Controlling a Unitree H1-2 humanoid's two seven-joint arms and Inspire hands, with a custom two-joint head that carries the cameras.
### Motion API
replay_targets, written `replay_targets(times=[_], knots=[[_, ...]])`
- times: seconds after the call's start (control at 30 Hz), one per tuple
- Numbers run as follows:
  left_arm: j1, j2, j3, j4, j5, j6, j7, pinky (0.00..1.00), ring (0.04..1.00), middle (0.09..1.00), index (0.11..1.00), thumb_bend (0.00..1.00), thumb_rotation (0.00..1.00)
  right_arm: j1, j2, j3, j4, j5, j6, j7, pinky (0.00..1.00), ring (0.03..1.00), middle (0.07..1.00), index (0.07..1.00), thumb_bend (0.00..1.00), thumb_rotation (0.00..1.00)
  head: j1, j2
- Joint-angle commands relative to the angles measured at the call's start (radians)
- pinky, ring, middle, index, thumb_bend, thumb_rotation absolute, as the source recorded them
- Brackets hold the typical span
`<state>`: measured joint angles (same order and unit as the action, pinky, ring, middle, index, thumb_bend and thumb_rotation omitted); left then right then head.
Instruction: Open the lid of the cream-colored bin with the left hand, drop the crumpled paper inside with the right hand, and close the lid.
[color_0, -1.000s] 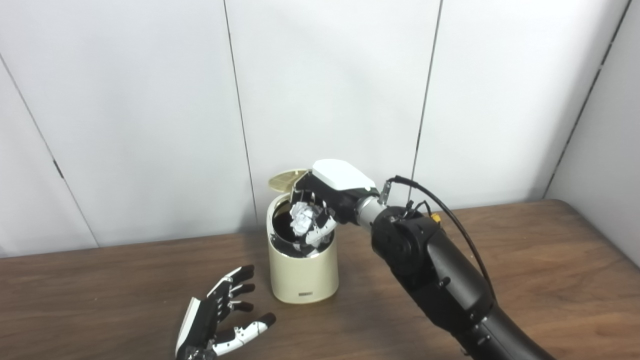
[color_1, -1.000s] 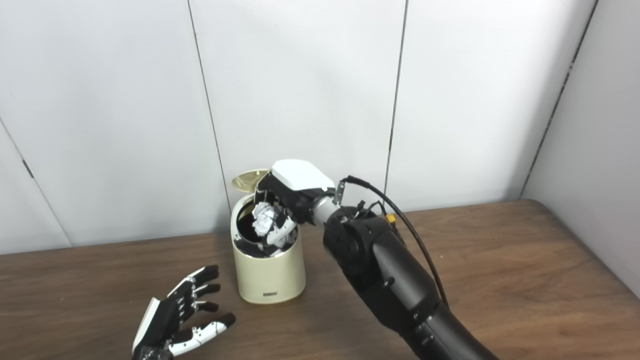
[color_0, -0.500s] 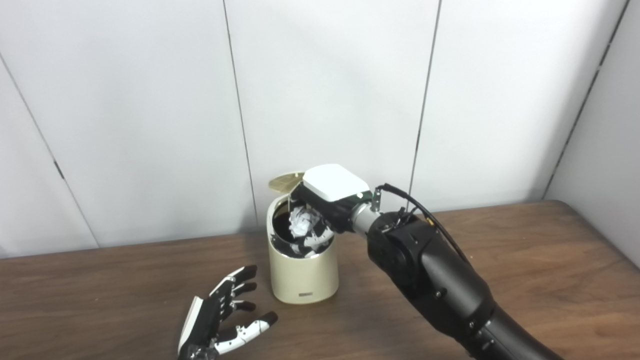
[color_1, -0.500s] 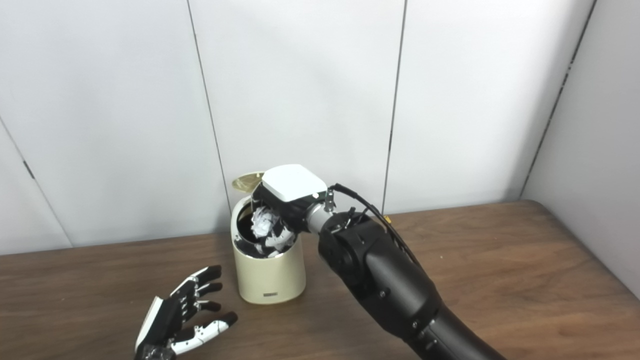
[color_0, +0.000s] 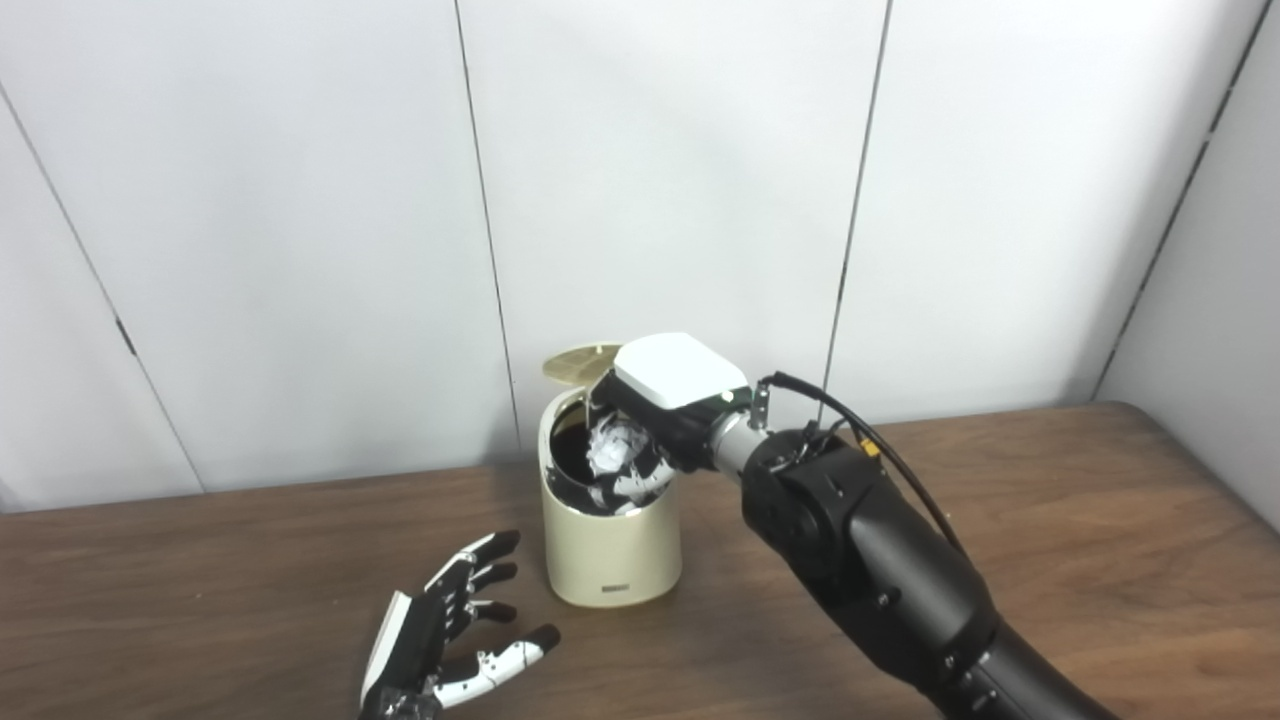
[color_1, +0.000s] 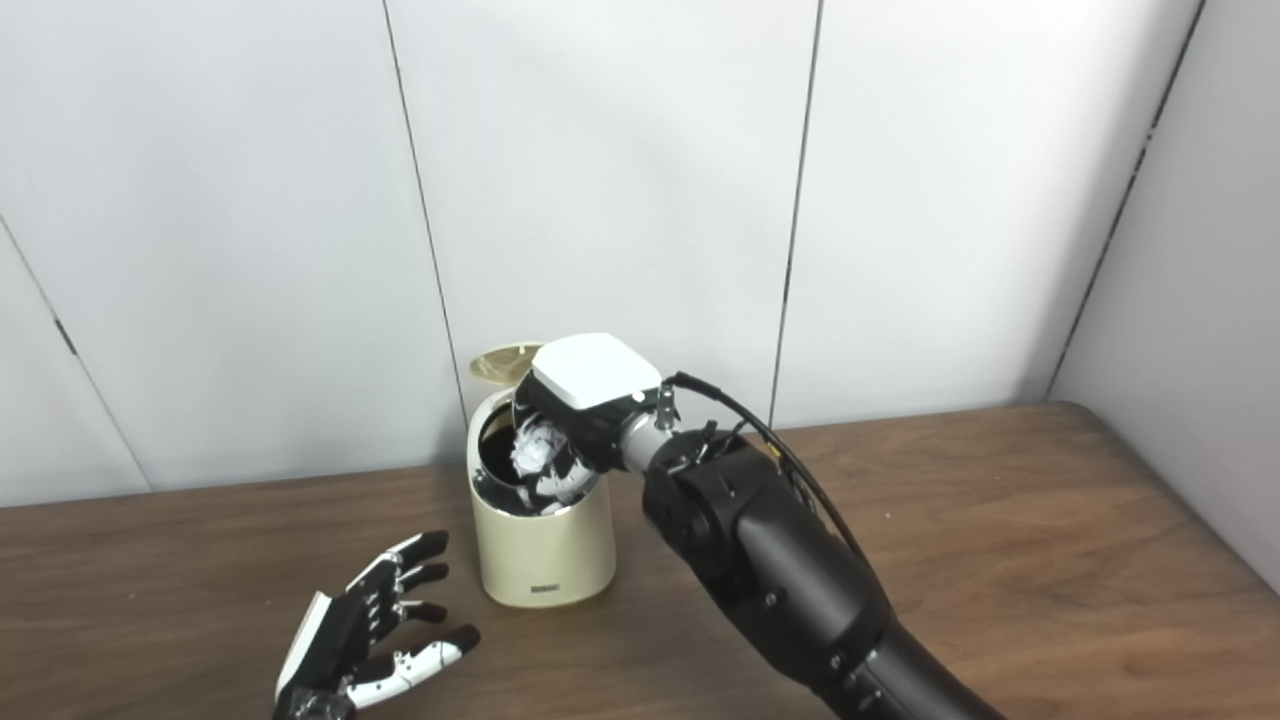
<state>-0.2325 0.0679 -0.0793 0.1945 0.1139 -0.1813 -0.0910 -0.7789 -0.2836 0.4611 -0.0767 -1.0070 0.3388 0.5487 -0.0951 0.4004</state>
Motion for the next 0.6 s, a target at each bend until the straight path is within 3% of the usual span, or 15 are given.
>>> replay_targets(times=[0.0,0.07,0.1,0.13,0.2,0.27,0.57], knots=[[-0.027,0.004,-0.002,-0.016,0.003,-0.03,0.007,0.65,0.821,0.873,0.865,0.73,0.13,-0.013,-0.01,-0.002,-0.009,-0.021,-0.003,0.017,0.35,0.512,0.642,0.497,0.52,0.14,-0.001,0.001],[-0.027,0.002,-0.001,-0.015,0.003,-0.029,0.008,0.65,0.819,0.871,0.864,0.73,0.14,-0.013,-0.011,0.0,-0.009,-0.025,-0.005,0.018,0.36,0.533,0.656,0.498,0.52,0.14,-0.002,0.002],[-0.028,0.002,-0.001,-0.014,0.003,-0.029,0.009,0.64,0.817,0.868,0.863,0.74,0.14,-0.013,-0.012,0.001,-0.01,-0.027,-0.004,0.023,0.38,0.547,0.667,0.589,0.68,0.12,-0.002,0.002],[-0.029,0.002,-0.001,-0.013,0.002,-0.03,0.009,0.64,0.814,0.865,0.863,0.74,0.14,-0.014,-0.012,0.002,-0.012,-0.03,0.0,0.03,0.4,0.587,0.698,0.655,0.77,0.11,-0.002,0.002],[-0.03,0.002,-0.001,-0.01,0.0,-0.034,0.007,0.64,0.812,0.866,0.862,0.74,0.14,-0.013,-0.013,0.003,-0.016,-0.032,0.003,0.039,0.45,0.676,0.772,0.714,0.82,0.11,-0.002,0.002],[-0.03,0.004,-0.002,-0.007,0.0,-0.036,0.005,0.64,0.815,0.869,0.861,0.74,0.14,-0.012,-0.013,0.001,-0.017,-0.032,0.002,0.041,0.48,0.719,0.809,0.735,0.83,0.11,-0.001,0.002],[-0.029,0.007,-0.005,-0.014,0.006,-0.034,0.004,0.62,0.804,0.87,0.848,0.73,0.14,-0.008,-0.012,-0.007,-0.015,-0.032,-0.009,0.031,0.49,0.732,0.828,0.778,0.85,0.1,-0.001,0.004]])
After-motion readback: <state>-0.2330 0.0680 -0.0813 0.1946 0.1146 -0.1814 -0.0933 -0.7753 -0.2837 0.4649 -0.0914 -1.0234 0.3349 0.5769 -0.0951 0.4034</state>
